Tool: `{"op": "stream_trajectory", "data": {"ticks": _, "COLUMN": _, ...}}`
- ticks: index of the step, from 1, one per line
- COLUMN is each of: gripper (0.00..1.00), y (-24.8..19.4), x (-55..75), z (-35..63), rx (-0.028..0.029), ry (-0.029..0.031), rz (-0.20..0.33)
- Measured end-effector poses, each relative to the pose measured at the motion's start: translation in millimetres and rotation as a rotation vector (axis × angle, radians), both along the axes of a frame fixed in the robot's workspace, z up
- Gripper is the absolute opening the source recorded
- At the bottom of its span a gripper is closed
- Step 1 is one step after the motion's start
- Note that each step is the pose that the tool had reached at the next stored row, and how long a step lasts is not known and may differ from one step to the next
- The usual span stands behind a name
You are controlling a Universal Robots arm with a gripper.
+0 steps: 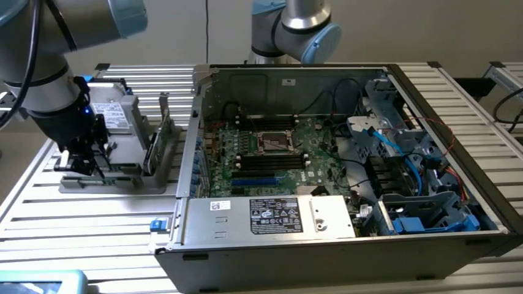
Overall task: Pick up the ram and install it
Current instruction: 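Pick up the ram and move it above insertion slot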
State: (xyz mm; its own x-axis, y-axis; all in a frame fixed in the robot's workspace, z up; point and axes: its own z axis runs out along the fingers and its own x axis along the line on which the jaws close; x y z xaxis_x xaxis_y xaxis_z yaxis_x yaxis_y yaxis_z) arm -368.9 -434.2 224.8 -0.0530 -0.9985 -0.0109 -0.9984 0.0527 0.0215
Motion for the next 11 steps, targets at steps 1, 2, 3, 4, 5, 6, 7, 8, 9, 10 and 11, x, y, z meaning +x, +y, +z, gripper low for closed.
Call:
{"op": "stream_trajectory", "data": {"ticks": 1, "gripper": 0.36, "y": 0.0, "x": 0.0, "z": -1.6, "rx": -0.0002, "ry": 0.0000, "rz": 0.001}}
{"op": "stream_trajectory", "data": {"ticks": 2, "gripper": 0.36, "y": 0.0, "x": 0.0, "z": -3.1, "rx": -0.0001, "ry": -0.0001, "rz": 0.001}}
{"op": "stream_trajectory", "data": {"ticks": 3, "gripper": 0.36, "y": 0.0, "x": 0.0, "z": -4.4, "rx": -0.0001, "ry": -0.0002, "rz": 0.002}}
{"op": "stream_trajectory", "data": {"ticks": 4, "gripper": 0.36, "y": 0.0, "x": 0.0, "z": -5.6, "rx": -0.0002, "ry": -0.0001, "rz": 0.003}}
{"op": "stream_trajectory", "data": {"ticks": 5, "gripper": 0.36, "y": 0.0, "x": 0.0, "z": -6.9, "rx": -0.0003, "ry": -0.0002, "rz": 0.003}}
{"op": "stream_trajectory", "data": {"ticks": 6, "gripper": 0.36, "y": 0.0, "x": 0.0, "z": -8.1, "rx": -0.0005, "ry": -0.0001, "rz": 0.004}}
{"op": "stream_trajectory", "data": {"ticks": 7, "gripper": 0.36, "y": 0.0, "x": 0.0, "z": -9.4, "rx": -0.0008, "ry": -0.0001, "rz": 0.005}}
{"op": "stream_trajectory", "data": {"ticks": 8, "gripper": 0.36, "y": 0.0, "x": 0.0, "z": -10.6, "rx": -0.0009, "ry": -0.0001, "rz": 0.005}}
{"op": "stream_trajectory", "data": {"ticks": 9, "gripper": 0.36, "y": 0.0, "x": 0.0, "z": -11.7, "rx": -0.0012, "ry": -0.0001, "rz": 0.006}}
{"op": "stream_trajectory", "data": {"ticks": 10, "gripper": 0.36, "y": 0.0, "x": 0.0, "z": -12.6, "rx": -0.0014, "ry": 0.0000, "rz": 0.007}}
{"op": "stream_trajectory", "data": {"ticks": 11, "gripper": 0.36, "y": 0.0, "x": 0.0, "z": -13.5, "rx": -0.0015, "ry": -0.0001, "rz": 0.007}}
